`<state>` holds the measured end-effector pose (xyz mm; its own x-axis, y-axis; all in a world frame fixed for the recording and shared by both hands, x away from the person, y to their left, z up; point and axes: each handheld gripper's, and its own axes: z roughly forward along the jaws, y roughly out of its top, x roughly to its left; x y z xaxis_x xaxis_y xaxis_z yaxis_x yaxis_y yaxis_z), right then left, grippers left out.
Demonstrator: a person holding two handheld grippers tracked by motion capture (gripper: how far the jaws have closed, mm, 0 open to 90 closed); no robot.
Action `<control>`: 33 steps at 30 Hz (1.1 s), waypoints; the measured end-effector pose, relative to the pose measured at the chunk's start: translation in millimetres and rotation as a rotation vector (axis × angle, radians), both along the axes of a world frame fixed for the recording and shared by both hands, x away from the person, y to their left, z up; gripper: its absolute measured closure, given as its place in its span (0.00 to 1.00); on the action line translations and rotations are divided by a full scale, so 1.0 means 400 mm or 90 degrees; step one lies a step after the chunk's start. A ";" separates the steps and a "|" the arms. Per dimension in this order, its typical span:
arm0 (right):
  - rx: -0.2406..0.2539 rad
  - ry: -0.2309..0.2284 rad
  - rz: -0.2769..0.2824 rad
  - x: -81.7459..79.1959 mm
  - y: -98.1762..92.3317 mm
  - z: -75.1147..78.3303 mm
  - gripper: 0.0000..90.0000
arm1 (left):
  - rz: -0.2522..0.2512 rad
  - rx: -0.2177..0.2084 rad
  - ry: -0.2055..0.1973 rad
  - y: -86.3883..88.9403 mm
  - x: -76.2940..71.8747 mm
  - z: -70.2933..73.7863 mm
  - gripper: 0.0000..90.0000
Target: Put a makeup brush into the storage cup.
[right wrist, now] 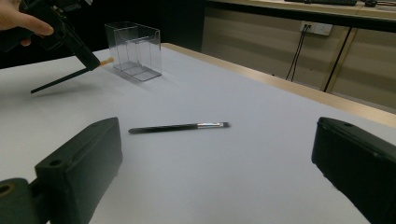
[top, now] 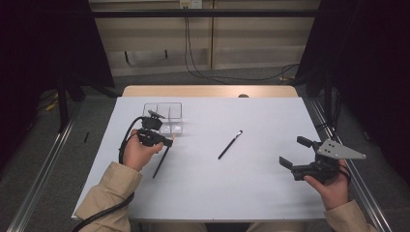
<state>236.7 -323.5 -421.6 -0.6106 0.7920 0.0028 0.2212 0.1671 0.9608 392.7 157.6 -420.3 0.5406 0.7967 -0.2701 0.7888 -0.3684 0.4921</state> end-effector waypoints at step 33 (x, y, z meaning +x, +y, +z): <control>0.002 -0.002 0.003 0.000 -0.001 0.000 0.02 | 0.081 -0.202 -0.262 0.021 -0.042 0.071 0.94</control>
